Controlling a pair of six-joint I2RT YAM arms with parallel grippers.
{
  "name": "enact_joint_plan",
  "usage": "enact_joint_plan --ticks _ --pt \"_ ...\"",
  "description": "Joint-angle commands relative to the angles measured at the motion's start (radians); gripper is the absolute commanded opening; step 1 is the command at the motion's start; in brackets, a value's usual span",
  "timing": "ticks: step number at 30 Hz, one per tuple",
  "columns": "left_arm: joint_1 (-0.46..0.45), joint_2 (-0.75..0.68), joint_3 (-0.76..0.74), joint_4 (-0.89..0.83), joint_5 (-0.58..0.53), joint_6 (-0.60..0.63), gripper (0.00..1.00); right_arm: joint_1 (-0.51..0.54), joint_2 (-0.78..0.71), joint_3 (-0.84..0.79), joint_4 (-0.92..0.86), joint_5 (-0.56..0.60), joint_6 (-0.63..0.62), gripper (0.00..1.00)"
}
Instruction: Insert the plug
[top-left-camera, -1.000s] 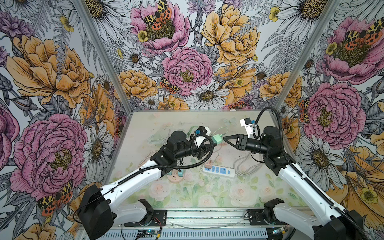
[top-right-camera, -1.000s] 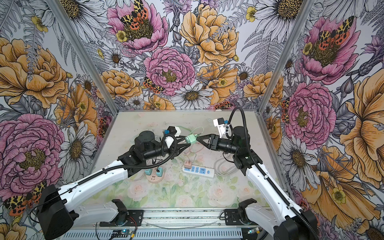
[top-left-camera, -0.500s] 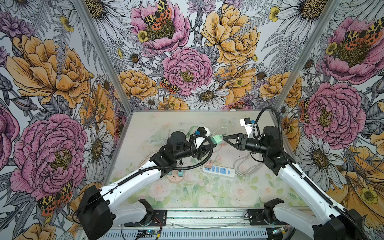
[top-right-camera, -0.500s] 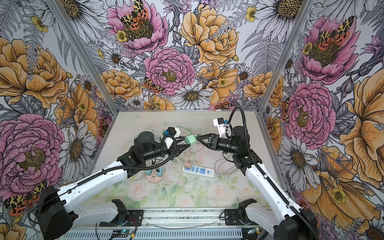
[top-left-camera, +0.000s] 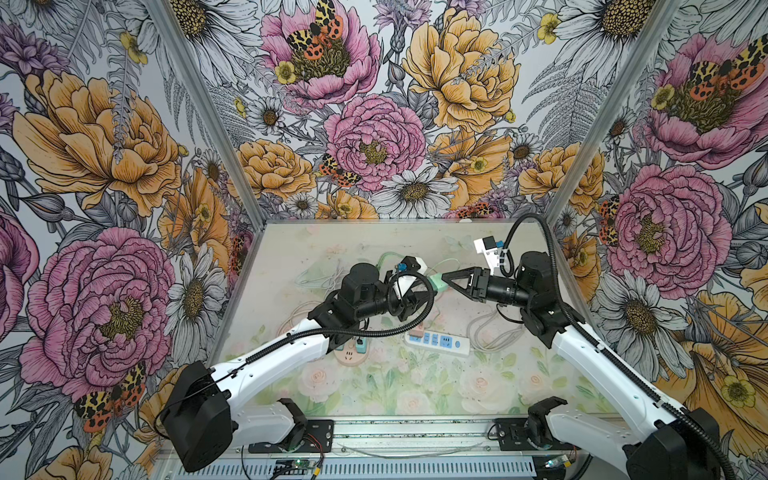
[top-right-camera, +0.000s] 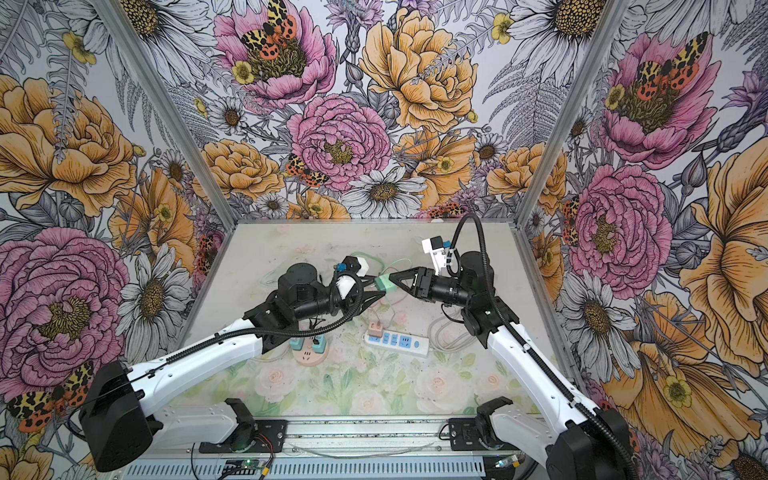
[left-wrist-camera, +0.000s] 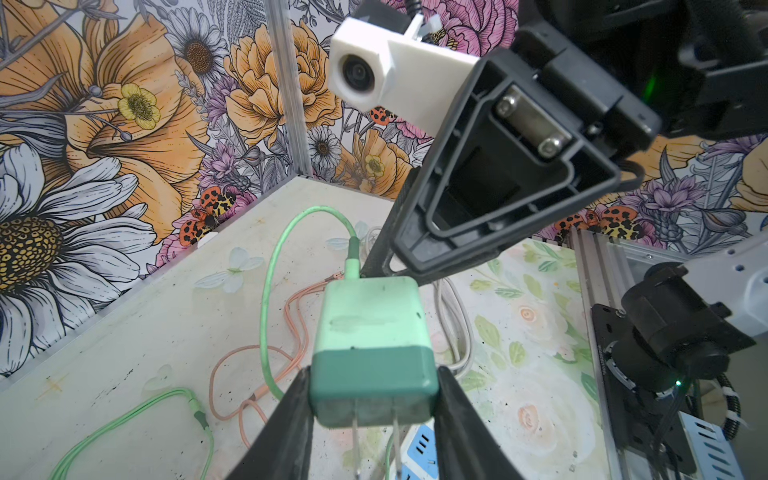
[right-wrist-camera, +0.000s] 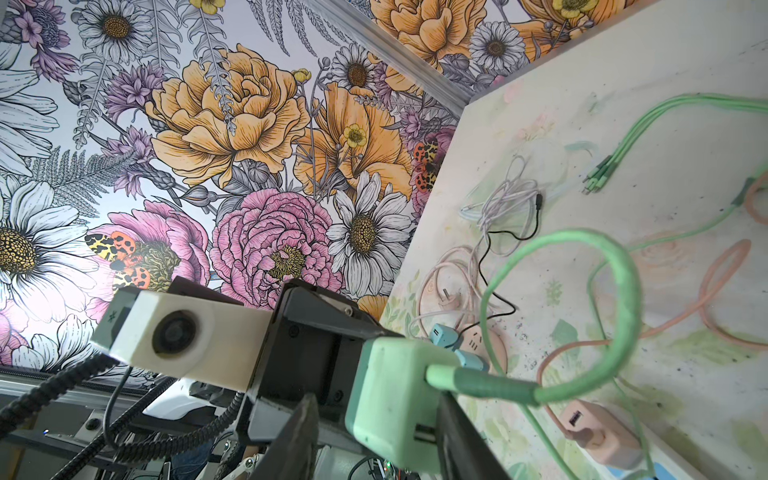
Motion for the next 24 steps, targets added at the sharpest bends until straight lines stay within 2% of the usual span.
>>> enact_joint_plan --ticks 1,10,15,24 --pt "-0.014 0.003 0.047 0.045 0.015 0.026 0.31 0.018 0.012 0.012 0.022 -0.028 -0.002 0.46" --pt "-0.011 -0.047 0.028 0.016 -0.017 0.037 0.31 0.013 0.012 0.03 -0.047 -0.007 -0.041 0.45" --pt "-0.013 -0.068 0.02 0.014 0.001 0.028 0.31 0.011 0.018 0.034 -0.05 -0.002 -0.038 0.45" --pt "-0.039 -0.001 0.043 0.053 0.031 0.024 0.31 0.039 0.018 0.02 0.03 -0.025 0.021 0.46"
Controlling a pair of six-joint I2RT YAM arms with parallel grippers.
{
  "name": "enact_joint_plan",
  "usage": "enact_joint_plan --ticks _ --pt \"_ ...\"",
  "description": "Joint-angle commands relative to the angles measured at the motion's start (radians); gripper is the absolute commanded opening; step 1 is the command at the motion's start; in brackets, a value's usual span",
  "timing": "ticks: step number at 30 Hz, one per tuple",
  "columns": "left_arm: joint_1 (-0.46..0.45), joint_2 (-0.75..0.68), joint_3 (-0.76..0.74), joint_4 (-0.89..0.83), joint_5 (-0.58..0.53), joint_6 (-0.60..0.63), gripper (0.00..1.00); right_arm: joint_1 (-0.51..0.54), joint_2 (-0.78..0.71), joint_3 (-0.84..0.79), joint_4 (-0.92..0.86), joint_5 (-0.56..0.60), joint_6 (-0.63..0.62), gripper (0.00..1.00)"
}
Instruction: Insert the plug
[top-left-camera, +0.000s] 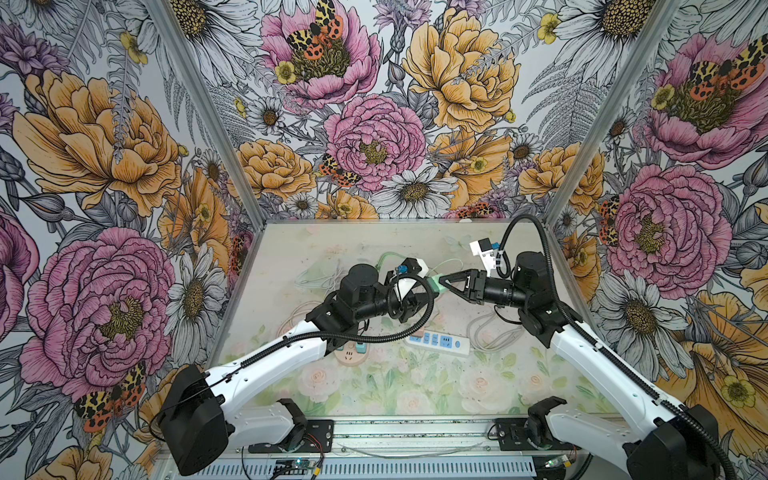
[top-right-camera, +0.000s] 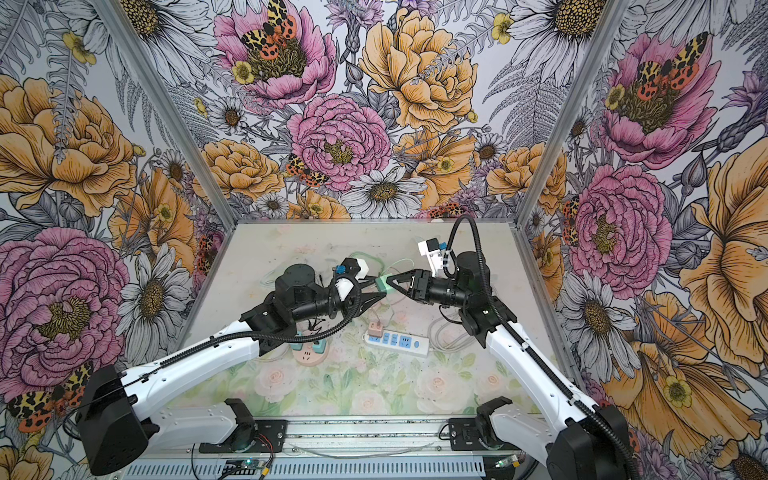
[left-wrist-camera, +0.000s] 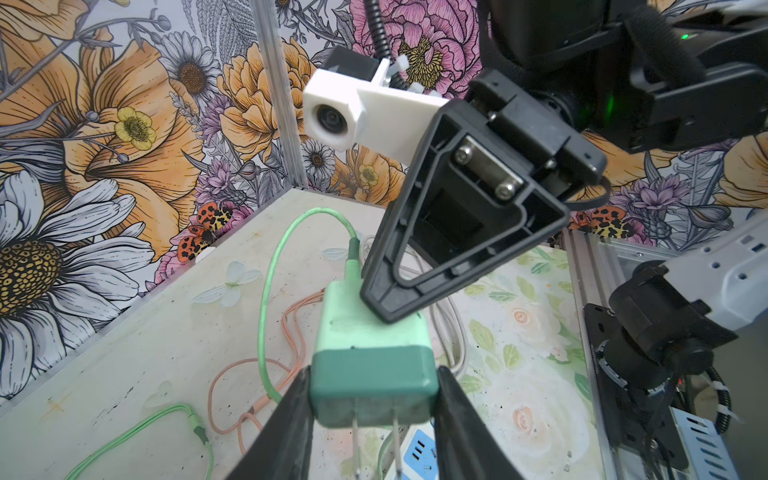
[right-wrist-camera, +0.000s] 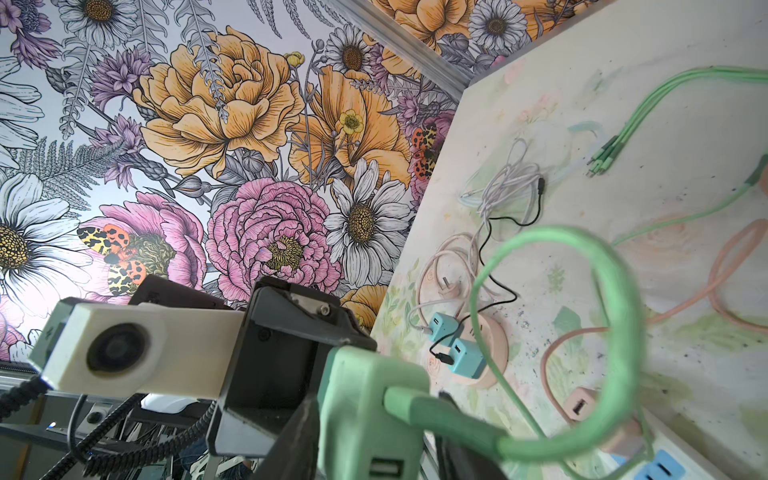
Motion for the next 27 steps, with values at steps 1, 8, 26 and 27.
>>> enact_joint_plan --ticks 1,8,26,27 --pt "-0.014 0.019 0.039 0.056 0.035 0.005 0.31 0.017 0.008 0.013 0.055 -0.03 0.028 0.46" --pt "-0.011 0.024 0.047 0.035 0.031 0.024 0.31 0.022 -0.012 0.004 0.03 -0.033 0.019 0.32" --pt "0.03 0.019 0.092 -0.091 0.007 0.174 0.33 0.022 -0.004 0.002 -0.021 -0.139 -0.005 0.16" --pt "0.029 0.024 0.093 -0.089 -0.004 0.191 0.33 0.022 -0.006 -0.004 -0.026 -0.141 -0.003 0.16"
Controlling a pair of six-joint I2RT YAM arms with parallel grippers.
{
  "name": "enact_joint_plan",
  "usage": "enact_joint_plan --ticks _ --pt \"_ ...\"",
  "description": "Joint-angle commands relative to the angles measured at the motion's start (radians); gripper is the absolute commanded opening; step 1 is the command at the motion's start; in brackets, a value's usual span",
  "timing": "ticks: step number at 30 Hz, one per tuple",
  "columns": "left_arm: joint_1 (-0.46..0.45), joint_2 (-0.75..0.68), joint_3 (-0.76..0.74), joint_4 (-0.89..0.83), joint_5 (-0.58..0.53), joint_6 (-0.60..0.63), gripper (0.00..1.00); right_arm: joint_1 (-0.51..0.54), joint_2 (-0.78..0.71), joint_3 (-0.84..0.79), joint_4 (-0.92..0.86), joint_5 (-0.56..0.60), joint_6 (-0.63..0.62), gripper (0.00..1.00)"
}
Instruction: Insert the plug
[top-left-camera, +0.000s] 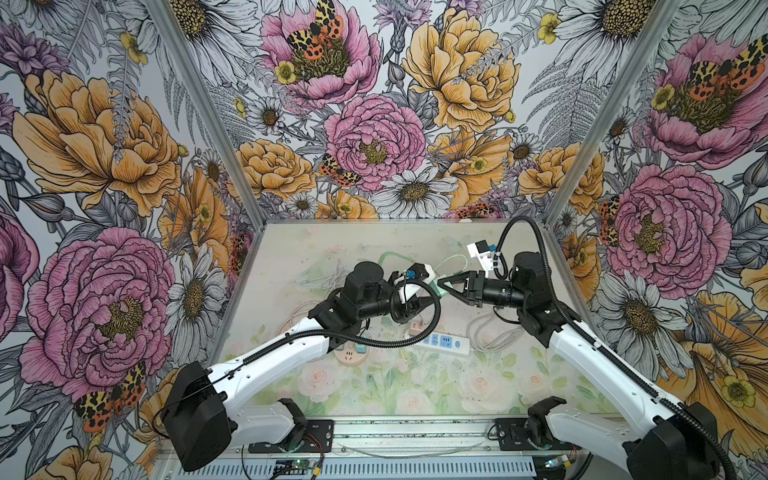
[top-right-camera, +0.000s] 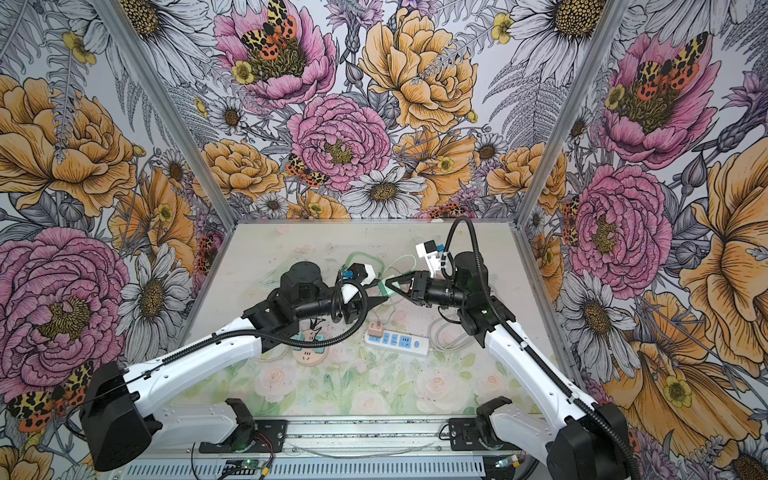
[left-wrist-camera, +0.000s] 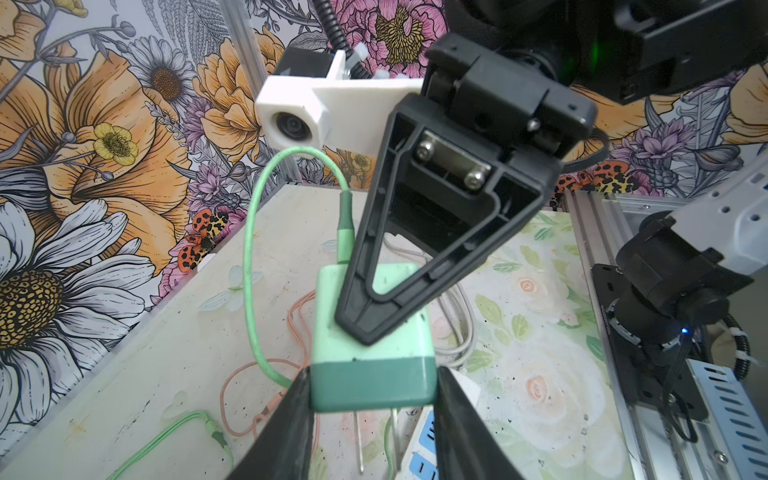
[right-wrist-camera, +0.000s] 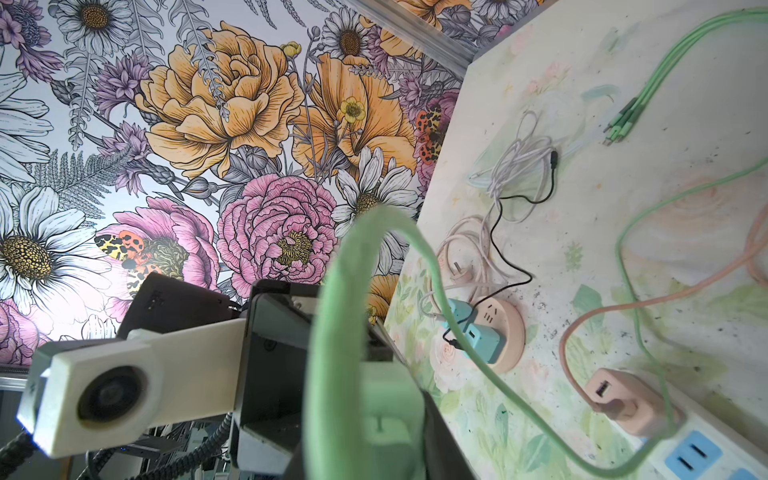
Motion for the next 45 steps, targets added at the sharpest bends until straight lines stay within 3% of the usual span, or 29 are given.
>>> enact_joint_plan --ticks 1,14,21,26,38,45 --pt "0.023 0.013 0.049 0.008 -0.032 0.058 0.33 0.014 -0.013 -0.009 -0.017 -0.116 -0.055 0.16" --pt "0.042 0.088 0.142 -0.067 -0.034 0.173 0.32 0.016 -0.021 -0.022 -0.05 -0.147 -0.058 0.28" --pt "0.055 0.109 0.176 -0.09 -0.029 0.204 0.31 0.018 -0.036 -0.021 -0.073 -0.14 -0.084 0.41" --pt "0.055 0.123 0.212 -0.139 -0.018 0.223 0.31 0.017 -0.036 -0.01 -0.113 -0.129 -0.111 0.36" --pt "0.01 0.02 0.151 -0.212 -0.03 0.23 0.3 -0.038 -0.04 0.024 -0.165 -0.082 -0.178 0.48" --pt "-0.013 0.001 0.139 -0.23 -0.014 0.216 0.29 -0.044 -0.033 0.059 -0.164 -0.079 -0.196 0.49"
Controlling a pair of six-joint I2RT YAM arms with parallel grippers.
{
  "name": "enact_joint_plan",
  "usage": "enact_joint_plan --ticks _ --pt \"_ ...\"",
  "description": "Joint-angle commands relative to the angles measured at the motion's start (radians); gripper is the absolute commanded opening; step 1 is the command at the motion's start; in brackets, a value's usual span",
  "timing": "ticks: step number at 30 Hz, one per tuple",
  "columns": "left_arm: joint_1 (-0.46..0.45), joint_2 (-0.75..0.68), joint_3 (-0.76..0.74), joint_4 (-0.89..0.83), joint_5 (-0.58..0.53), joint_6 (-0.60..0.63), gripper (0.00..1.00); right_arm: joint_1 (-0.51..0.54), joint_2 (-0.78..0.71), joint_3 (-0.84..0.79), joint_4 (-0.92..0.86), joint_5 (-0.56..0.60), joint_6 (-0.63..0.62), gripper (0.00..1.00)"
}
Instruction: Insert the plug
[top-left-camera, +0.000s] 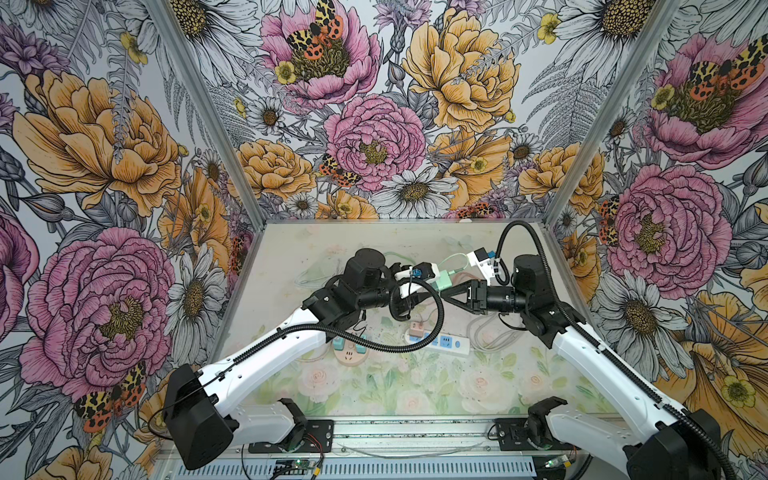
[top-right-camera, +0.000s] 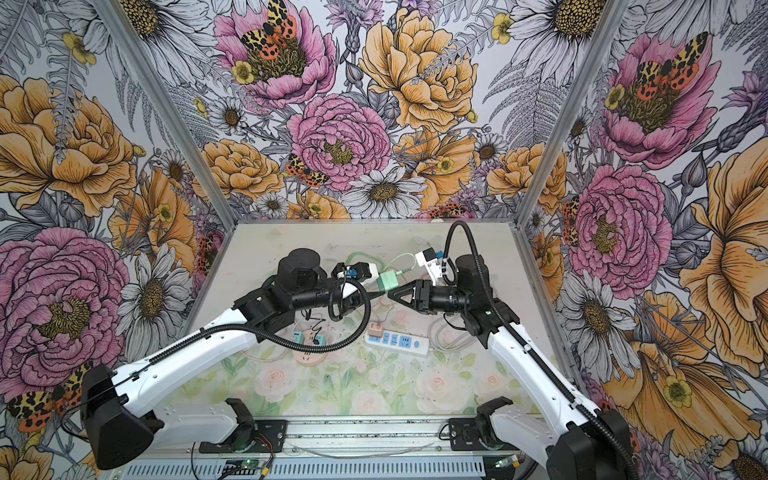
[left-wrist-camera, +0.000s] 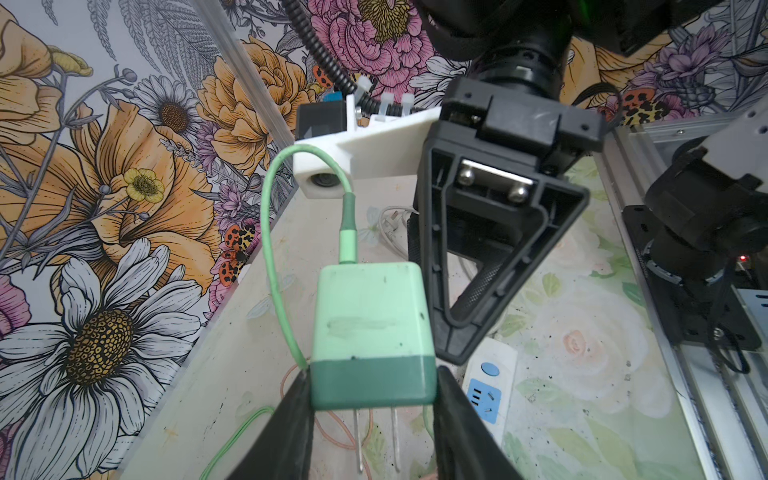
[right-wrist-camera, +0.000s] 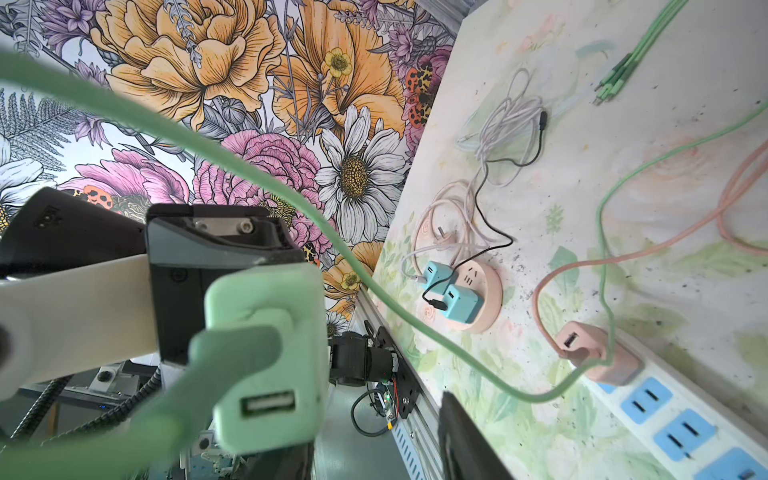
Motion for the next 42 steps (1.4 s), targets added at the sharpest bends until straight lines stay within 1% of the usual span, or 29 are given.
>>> enact_joint_plan --ticks 1,7,9,12,16,19,23,25,29,32,35,37,39,41,42 --pt "-0.016 0.003 -0.017 -0.006 0.005 -0.006 0.29 -0.008 -0.012 0.055 0.011 -0.003 -0.031 0.49" --pt "-0.021 0.062 -0.002 -0.006 -0.016 -0.01 0.28 -0.008 -0.029 0.068 0.012 -0.042 -0.04 0.49" --pt "-0.019 0.073 0.005 -0.006 -0.003 -0.008 0.28 -0.009 -0.033 0.064 0.011 -0.047 -0.042 0.49" --pt "-0.022 0.066 0.007 -0.004 0.016 -0.007 0.28 -0.01 -0.029 0.054 0.012 -0.044 -0.044 0.48" --pt "-0.026 0.043 -0.008 -0.007 0.038 -0.002 0.28 -0.013 -0.013 0.054 0.011 -0.048 -0.044 0.45" --pt "-0.028 0.047 -0.003 -0.026 0.061 0.006 0.28 -0.013 -0.01 0.06 0.011 -0.057 -0.043 0.46" --pt "-0.041 0.054 0.002 -0.044 0.057 0.011 0.27 -0.019 -0.01 0.06 0.011 -0.06 -0.042 0.48" --pt "-0.044 0.05 0.0 -0.047 0.059 0.012 0.27 -0.023 -0.008 0.056 0.012 -0.059 -0.045 0.48" --pt "-0.045 0.049 -0.002 -0.05 0.045 0.014 0.27 -0.023 -0.002 0.056 0.012 -0.061 -0.042 0.36" --pt "-0.044 0.052 -0.001 -0.05 0.029 0.02 0.27 -0.024 -0.005 0.053 0.01 -0.071 -0.04 0.35" --pt "-0.044 0.059 0.018 -0.079 0.048 0.023 0.27 -0.022 -0.005 0.048 0.01 -0.075 -0.039 0.35" --pt "-0.046 0.064 0.026 -0.094 0.054 0.029 0.27 -0.025 -0.005 0.046 0.009 -0.076 -0.037 0.39" --pt "-0.05 0.068 0.034 -0.113 0.054 0.04 0.26 -0.025 -0.001 0.046 0.008 -0.081 -0.036 0.4" --pt "-0.051 0.071 0.044 -0.133 0.043 0.053 0.26 -0.024 0.006 0.049 0.008 -0.091 -0.034 0.4" --pt "-0.051 0.072 0.048 -0.144 0.036 0.064 0.26 -0.024 0.008 0.048 0.008 -0.097 -0.034 0.37"
